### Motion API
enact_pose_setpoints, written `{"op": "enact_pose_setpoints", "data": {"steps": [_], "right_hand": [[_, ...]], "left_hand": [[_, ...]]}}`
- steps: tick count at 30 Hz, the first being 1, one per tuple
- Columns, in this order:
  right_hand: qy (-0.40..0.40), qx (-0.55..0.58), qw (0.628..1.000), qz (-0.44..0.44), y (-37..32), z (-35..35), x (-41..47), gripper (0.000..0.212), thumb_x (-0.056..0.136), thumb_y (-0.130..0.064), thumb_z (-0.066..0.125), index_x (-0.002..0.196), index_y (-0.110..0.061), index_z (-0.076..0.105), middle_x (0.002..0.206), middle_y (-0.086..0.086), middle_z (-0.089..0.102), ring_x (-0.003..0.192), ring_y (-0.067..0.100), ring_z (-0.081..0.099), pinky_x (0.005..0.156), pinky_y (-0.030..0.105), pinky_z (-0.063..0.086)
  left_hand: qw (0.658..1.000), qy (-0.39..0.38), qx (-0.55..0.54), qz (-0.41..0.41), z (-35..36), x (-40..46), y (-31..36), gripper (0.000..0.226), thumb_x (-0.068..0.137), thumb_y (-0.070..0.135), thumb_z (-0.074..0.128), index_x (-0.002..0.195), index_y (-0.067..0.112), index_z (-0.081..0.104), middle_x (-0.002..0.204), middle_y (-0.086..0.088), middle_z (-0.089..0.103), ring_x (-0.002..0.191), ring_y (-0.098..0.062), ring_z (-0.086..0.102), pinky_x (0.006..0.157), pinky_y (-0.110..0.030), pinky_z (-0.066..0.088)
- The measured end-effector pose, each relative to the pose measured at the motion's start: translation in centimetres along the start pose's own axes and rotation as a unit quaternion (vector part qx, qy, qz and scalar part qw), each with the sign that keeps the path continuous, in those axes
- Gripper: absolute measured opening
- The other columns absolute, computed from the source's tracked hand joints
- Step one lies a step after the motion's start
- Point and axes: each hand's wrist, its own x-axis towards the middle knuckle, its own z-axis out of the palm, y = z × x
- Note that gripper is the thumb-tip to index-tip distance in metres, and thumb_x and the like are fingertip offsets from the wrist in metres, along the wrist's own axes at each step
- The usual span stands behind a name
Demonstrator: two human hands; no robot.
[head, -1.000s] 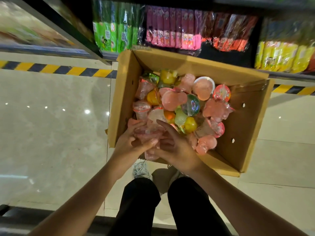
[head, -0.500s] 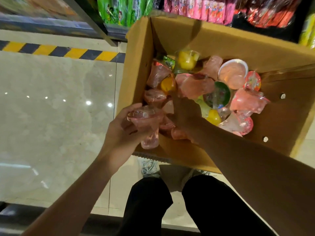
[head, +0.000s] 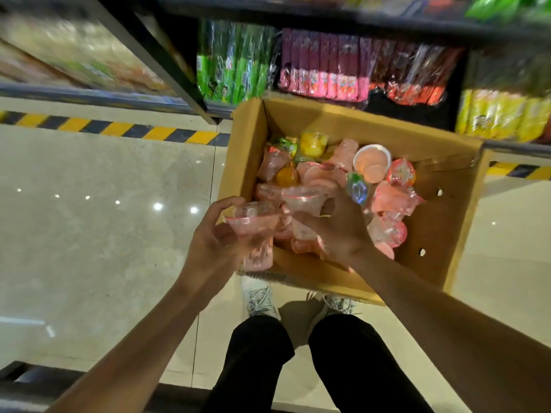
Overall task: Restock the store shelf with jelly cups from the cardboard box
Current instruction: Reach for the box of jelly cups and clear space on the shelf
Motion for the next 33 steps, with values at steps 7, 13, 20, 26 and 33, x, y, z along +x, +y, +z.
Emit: {"op": "enact_pose_setpoints", "data": {"steps": [7,13,20,26,33], "right_hand": [[0.028,0.2,0.978,-0.047,-15.7,-12.2,-11.4,0.059,0.077,-0.011,0.086,0.127,-0.026,0.059,0.125,0.0,0.069,0.114,0.022,0.068,0.091,0.036,0.058],[0.085,0.224,0.965,-0.104,-31.0,-21.9,-22.6,0.052,0.076,-0.012,0.087,0.119,-0.032,0.064,0.071,-0.002,0.055,0.069,0.009,0.055,0.074,0.024,0.053],[0.128,0.224,0.938,-0.232,-44.1,-29.2,-31.8,0.051,0.081,0.007,0.077,0.125,-0.009,0.057,0.068,-0.021,0.056,0.066,-0.003,0.053,0.066,0.011,0.045],[0.184,0.208,0.91,-0.308,-51.5,-33.7,-35.9,0.057,0.078,-0.001,0.082,0.128,-0.014,0.059,0.108,-0.002,0.071,0.097,0.011,0.069,0.08,0.024,0.055],[0.246,0.181,0.877,-0.371,-56.2,-40.2,-38.1,0.057,0.075,-0.01,0.086,0.126,-0.018,0.061,0.107,-0.008,0.074,0.097,0.011,0.071,0.079,0.019,0.052]], "left_hand": [[0.998,-0.025,0.003,0.059,-0.1,-12.0,15.4,0.061,0.074,0.007,0.083,0.127,0.027,0.059,0.103,-0.004,0.077,0.094,-0.015,0.072,0.068,-0.022,0.056],[0.985,-0.048,0.034,0.16,-0.1,-24.0,30.5,0.06,0.078,0.008,0.082,0.129,0.03,0.06,0.089,0.003,0.069,0.087,-0.011,0.067,0.074,-0.02,0.055],[0.945,-0.097,0.043,0.309,0.3,-34.6,44.3,0.058,0.08,0.009,0.082,0.131,0.021,0.058,0.087,0.01,0.066,0.081,-0.004,0.066,0.074,-0.017,0.053],[0.9,-0.122,0.055,0.416,1.0,-39.7,52.6,0.065,0.074,0.025,0.083,0.132,0.032,0.057,0.122,0.021,0.068,0.114,-0.005,0.065,0.097,-0.032,0.053],[0.861,-0.107,0.059,0.493,3.7,-43.8,59.3,0.066,0.071,0.022,0.083,0.132,0.029,0.057,0.119,0.012,0.072,0.109,-0.008,0.068,0.098,-0.037,0.055]]}}
